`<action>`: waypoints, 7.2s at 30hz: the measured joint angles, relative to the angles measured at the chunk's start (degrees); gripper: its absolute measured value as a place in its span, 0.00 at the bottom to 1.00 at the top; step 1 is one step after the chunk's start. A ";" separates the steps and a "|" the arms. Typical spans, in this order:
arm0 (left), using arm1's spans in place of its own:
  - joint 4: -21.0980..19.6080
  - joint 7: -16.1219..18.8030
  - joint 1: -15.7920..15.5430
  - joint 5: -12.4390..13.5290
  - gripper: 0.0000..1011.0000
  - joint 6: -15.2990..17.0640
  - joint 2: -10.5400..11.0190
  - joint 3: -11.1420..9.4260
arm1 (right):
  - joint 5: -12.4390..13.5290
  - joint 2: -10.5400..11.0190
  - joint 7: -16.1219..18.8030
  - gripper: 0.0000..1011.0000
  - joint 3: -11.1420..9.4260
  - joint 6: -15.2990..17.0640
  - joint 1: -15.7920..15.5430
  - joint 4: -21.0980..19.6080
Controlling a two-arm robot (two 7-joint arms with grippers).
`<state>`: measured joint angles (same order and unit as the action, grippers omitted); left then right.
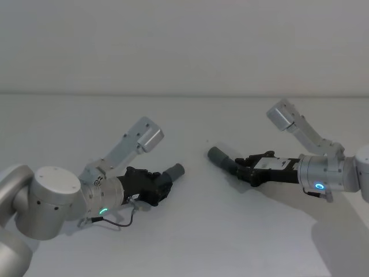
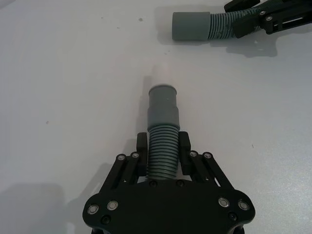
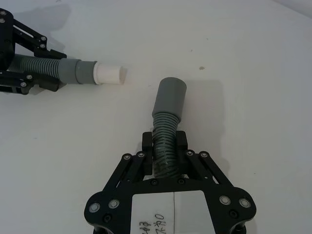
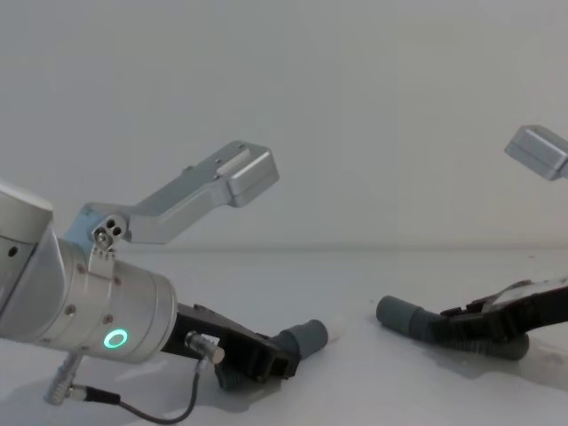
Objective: Use both hands to pick up one end of the pipe from the table, align the ends, and insert them.
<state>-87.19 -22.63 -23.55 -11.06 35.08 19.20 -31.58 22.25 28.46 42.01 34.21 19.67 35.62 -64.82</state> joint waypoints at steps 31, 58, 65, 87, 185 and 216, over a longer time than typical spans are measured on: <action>0.00 0.00 0.00 -0.01 0.32 0.00 0.00 0.00 | 0.00 0.00 0.00 0.26 0.00 0.00 0.00 0.00; -2.48 -0.08 -0.85 2.97 0.32 -9.77 1.31 1.00 | 0.62 4.84 -2.84 0.26 -2.18 -2.40 -2.39 -9.36; -2.89 -1.18 -2.05 5.56 0.32 -13.91 2.89 0.04 | -1.56 7.22 -3.45 0.26 -1.56 -3.17 -2.88 -12.18; -2.80 -6.82 -7.21 17.66 0.32 -26.50 10.50 -5.71 | -15.14 14.51 -8.11 0.26 2.32 -10.03 -5.11 -20.06; -2.12 -9.92 -10.51 26.33 0.32 -35.48 15.46 -9.40 | -32.59 7.42 1.88 0.26 8.90 -31.48 6.79 -13.49; -2.12 -9.92 -10.50 26.33 0.32 -35.47 15.47 -9.39 | -33.41 6.43 0.66 0.26 8.56 -32.33 6.98 -12.90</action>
<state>-89.32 -32.55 -34.05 15.28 -0.39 34.67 -40.97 -11.16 34.89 42.67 42.78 -12.66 42.60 -77.71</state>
